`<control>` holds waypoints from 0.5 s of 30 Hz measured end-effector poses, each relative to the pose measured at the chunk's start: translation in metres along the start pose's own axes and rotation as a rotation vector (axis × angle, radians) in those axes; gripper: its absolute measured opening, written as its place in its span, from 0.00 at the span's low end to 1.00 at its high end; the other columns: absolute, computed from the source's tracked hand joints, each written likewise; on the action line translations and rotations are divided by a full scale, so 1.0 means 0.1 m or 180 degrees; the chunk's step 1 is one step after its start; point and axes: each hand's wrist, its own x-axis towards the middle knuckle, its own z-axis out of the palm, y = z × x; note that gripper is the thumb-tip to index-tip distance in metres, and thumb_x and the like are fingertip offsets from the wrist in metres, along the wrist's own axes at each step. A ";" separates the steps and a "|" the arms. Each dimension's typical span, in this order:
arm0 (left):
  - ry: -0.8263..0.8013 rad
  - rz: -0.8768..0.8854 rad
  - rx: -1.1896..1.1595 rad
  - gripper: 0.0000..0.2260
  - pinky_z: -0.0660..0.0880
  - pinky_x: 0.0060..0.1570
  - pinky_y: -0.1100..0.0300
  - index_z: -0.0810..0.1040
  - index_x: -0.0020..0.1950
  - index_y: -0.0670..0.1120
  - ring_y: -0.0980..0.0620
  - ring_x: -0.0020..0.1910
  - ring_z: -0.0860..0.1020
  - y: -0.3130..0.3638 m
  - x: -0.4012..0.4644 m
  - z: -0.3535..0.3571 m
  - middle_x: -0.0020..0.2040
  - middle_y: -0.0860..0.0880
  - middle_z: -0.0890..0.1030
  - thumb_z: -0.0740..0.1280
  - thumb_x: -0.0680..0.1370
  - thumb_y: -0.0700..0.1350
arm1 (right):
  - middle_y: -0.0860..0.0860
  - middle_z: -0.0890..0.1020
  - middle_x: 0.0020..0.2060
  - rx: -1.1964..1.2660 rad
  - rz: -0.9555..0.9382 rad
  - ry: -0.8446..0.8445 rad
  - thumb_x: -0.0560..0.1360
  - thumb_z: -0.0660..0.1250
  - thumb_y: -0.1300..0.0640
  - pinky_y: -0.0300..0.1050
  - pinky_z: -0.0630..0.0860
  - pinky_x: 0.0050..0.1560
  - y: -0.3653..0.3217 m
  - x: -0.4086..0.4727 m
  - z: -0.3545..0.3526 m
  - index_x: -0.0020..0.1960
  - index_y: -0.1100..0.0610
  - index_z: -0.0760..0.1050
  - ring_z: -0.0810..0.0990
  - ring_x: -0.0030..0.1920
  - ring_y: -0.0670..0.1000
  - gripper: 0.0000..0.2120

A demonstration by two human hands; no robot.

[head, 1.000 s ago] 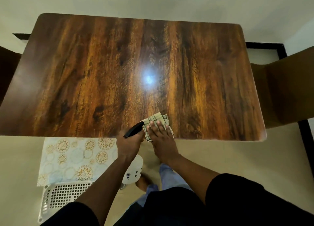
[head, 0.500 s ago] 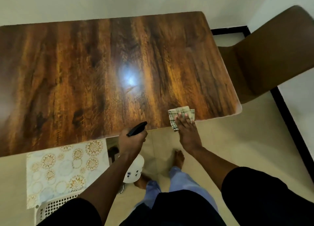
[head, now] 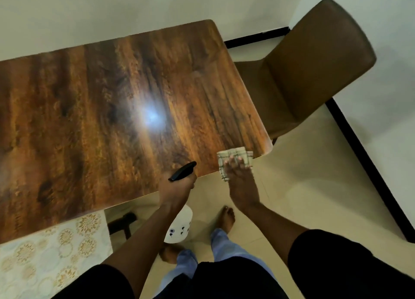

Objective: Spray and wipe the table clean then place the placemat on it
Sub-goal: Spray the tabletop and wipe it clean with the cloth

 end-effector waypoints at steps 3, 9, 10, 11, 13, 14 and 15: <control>0.0023 -0.0065 0.0074 0.09 0.71 0.28 0.57 0.86 0.48 0.45 0.52 0.26 0.74 0.15 0.03 0.30 0.34 0.45 0.84 0.75 0.70 0.46 | 0.53 0.65 0.80 -0.0258 -0.0541 -0.0190 0.75 0.54 0.64 0.59 0.59 0.77 0.10 -0.04 -0.13 0.80 0.55 0.65 0.59 0.81 0.58 0.33; 0.0009 0.0015 0.0229 0.07 0.73 0.30 0.58 0.88 0.46 0.47 0.54 0.26 0.77 0.35 0.08 0.75 0.32 0.49 0.84 0.74 0.71 0.47 | 0.58 0.67 0.78 -0.0168 0.0331 -0.0030 0.75 0.67 0.68 0.62 0.62 0.77 0.77 0.18 -0.49 0.79 0.59 0.66 0.60 0.80 0.61 0.34; -0.0008 -0.0030 0.0255 0.09 0.73 0.30 0.58 0.88 0.47 0.44 0.55 0.26 0.77 0.37 0.09 0.80 0.32 0.49 0.84 0.74 0.70 0.47 | 0.58 0.65 0.79 -0.0209 0.0391 -0.0063 0.76 0.66 0.67 0.61 0.59 0.77 0.88 0.21 -0.55 0.80 0.58 0.64 0.57 0.81 0.61 0.34; -0.0040 -0.0066 0.0279 0.11 0.73 0.29 0.59 0.87 0.48 0.43 0.55 0.26 0.77 0.39 0.12 0.86 0.32 0.50 0.84 0.74 0.70 0.47 | 0.57 0.64 0.80 -0.0245 0.0377 -0.0124 0.77 0.65 0.66 0.59 0.57 0.78 0.98 0.24 -0.62 0.81 0.58 0.62 0.55 0.82 0.60 0.33; -0.0108 -0.0072 0.0314 0.15 0.73 0.28 0.59 0.86 0.49 0.41 0.55 0.26 0.77 0.44 0.15 0.96 0.32 0.49 0.83 0.74 0.67 0.48 | 0.56 0.62 0.81 -0.0266 0.0309 -0.0245 0.79 0.64 0.65 0.58 0.55 0.79 1.11 0.34 -0.71 0.81 0.58 0.61 0.53 0.82 0.60 0.32; -0.0129 -0.0058 0.0341 0.16 0.73 0.28 0.59 0.85 0.48 0.40 0.53 0.27 0.77 0.46 0.18 1.01 0.33 0.47 0.84 0.74 0.66 0.49 | 0.56 0.62 0.81 -0.0248 0.0314 -0.0293 0.80 0.64 0.65 0.58 0.55 0.79 1.14 0.40 -0.75 0.81 0.58 0.61 0.53 0.82 0.60 0.31; -0.0144 -0.0023 0.0360 0.16 0.73 0.28 0.58 0.85 0.47 0.40 0.52 0.28 0.77 0.48 0.20 1.05 0.34 0.46 0.84 0.74 0.66 0.50 | 0.56 0.61 0.81 -0.0220 0.0331 -0.0348 0.81 0.63 0.64 0.59 0.56 0.79 1.16 0.46 -0.78 0.82 0.58 0.60 0.52 0.83 0.59 0.31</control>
